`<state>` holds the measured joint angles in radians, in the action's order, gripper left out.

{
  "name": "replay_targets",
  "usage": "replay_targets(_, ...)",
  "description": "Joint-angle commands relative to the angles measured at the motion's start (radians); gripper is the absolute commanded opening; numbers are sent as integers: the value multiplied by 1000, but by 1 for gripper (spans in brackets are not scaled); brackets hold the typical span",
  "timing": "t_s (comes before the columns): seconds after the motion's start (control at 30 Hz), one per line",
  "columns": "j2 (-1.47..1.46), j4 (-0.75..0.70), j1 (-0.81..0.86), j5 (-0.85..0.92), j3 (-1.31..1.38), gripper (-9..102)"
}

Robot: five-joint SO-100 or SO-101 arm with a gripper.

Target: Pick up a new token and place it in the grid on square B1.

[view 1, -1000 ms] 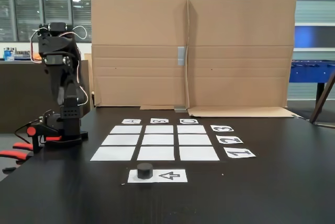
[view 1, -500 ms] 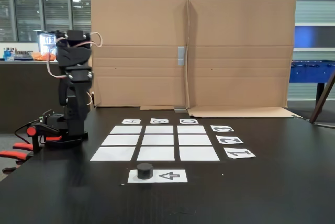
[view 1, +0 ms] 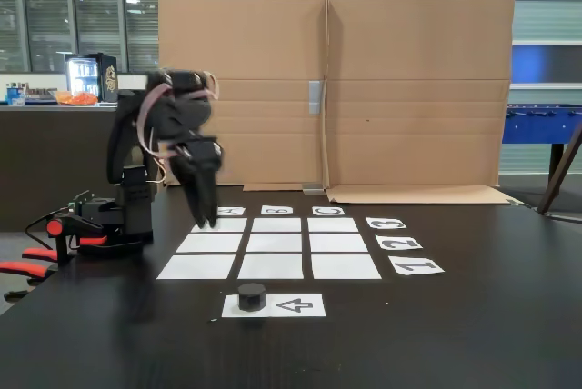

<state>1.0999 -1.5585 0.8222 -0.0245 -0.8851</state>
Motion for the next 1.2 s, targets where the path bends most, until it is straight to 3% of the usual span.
replay_targets(0.0,-26,-3,-40,-6,66,23)
replay_targets(0.5,-272,-6,-118,-40,295,24)
replay_targets(1.17,-382,0,-120,-38,318,29)
